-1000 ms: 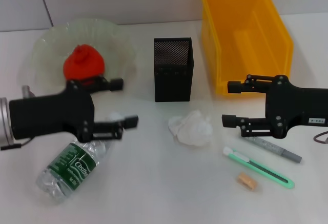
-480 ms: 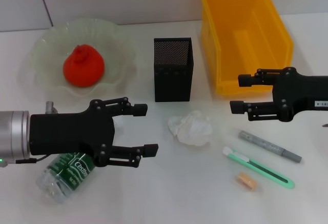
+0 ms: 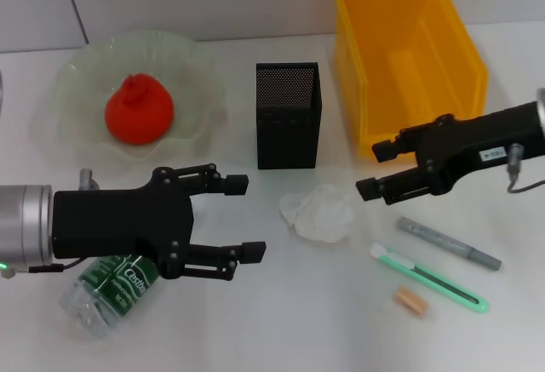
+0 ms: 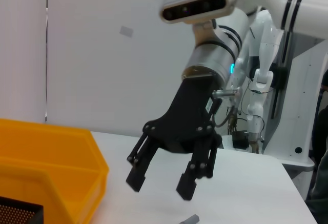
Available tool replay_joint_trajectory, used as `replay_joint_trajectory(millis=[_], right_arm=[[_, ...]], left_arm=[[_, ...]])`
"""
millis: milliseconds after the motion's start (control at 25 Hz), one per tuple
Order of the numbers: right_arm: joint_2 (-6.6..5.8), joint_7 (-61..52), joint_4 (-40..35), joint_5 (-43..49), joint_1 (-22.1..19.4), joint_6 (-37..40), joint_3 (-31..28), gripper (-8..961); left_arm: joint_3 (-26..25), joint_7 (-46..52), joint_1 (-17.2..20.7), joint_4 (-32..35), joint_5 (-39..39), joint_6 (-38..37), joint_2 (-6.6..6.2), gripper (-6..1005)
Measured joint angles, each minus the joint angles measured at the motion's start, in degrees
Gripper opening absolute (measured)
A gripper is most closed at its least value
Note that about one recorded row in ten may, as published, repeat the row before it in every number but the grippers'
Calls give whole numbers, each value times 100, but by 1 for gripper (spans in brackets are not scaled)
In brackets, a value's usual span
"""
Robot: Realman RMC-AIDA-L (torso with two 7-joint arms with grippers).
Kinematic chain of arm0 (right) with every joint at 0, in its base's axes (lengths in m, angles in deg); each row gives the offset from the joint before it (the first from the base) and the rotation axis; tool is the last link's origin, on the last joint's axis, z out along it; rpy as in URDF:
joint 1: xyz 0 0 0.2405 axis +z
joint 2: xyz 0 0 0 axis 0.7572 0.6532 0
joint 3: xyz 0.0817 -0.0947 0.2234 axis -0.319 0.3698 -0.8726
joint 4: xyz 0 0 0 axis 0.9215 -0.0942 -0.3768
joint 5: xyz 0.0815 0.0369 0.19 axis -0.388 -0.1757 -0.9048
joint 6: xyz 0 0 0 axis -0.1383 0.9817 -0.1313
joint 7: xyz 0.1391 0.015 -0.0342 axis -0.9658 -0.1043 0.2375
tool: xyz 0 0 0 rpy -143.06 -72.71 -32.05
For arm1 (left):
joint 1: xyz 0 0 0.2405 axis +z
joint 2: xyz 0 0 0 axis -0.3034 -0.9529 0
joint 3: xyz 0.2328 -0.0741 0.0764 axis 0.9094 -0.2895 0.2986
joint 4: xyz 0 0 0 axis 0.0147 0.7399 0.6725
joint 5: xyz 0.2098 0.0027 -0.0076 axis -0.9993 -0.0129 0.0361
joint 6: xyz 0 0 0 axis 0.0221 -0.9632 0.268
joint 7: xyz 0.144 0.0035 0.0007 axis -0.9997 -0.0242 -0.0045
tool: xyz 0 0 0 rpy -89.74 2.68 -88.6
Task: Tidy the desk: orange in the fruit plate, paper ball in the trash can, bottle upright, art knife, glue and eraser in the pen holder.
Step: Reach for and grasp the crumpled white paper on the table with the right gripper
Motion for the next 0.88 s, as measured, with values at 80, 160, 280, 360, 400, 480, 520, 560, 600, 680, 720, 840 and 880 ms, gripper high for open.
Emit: replay_joint_trajectory(millis=[80,160,280,360,400,480,520,560,600,680,720,840,880], right_arm=[[-4,-271,-109,236,163,67,157,722],[-8,-485,-208,385,293,159,265,722],[-23,-829,-306,520,470,288,342,721],[-29,-1031,-340,673,608,395,383,721],[-28,-1112,-358,780,678,447,407,720],[-9,-1259,-389,1041,801,528,529,720],[-2,-1355,-404,1189,851,527,665,720],[-2,-1355,-404,1189,851,527,665,720],[-2,-1411,-411,1240,879,522,727,720],[-1,-1479,-415,1306,926,514,774,719],[-1,-1505,-415,1344,952,513,778,719],[-5,-1570,-408,1489,1023,506,781,718],[-5,-1574,-401,1535,1036,496,782,718]], left_arm=[[2,0,2,-7,0,-3,0,857],[4,1,12,-15,0,-17,0,857],[4,13,18,-15,0,-23,0,857],[7,45,38,9,1,-28,0,857],[10,48,44,13,1,-30,0,857],[13,55,54,24,1,-43,0,857],[13,57,55,25,1,-49,0,857],[13,64,59,25,1,-65,0,857],[13,66,61,26,1,-72,0,856],[13,70,65,28,-3,-80,0,856],[13,75,65,29,-6,-80,0,856],[13,97,61,37,-12,-82,0,856],[13,114,55,44,-24,-83,0,856]])
